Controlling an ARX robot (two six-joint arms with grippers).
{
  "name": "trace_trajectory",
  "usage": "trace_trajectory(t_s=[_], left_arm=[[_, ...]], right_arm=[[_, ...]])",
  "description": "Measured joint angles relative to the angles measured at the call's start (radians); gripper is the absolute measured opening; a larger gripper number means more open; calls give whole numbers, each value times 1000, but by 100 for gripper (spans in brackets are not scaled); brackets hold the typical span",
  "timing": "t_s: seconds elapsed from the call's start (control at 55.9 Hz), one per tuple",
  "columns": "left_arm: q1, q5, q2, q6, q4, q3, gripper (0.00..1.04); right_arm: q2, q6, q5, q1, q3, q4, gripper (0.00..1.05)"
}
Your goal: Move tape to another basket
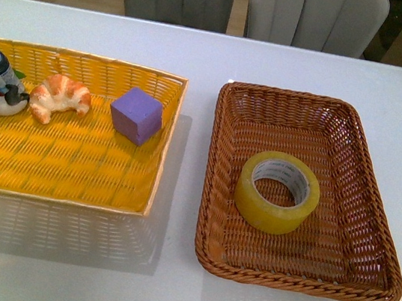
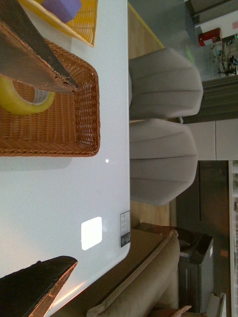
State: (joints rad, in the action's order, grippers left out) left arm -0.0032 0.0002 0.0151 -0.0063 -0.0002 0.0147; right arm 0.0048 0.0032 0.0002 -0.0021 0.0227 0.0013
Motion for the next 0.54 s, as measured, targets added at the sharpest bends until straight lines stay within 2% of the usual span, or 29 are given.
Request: trace_trajectory(t_s=[0.072, 0.536], left_arm=[[0, 0, 0, -1, 0, 0, 95], [0, 0, 0, 0, 0, 0, 96]], right_arm=[[0, 0, 0, 0, 0, 0, 96], [0, 0, 0, 0, 0, 0, 96]])
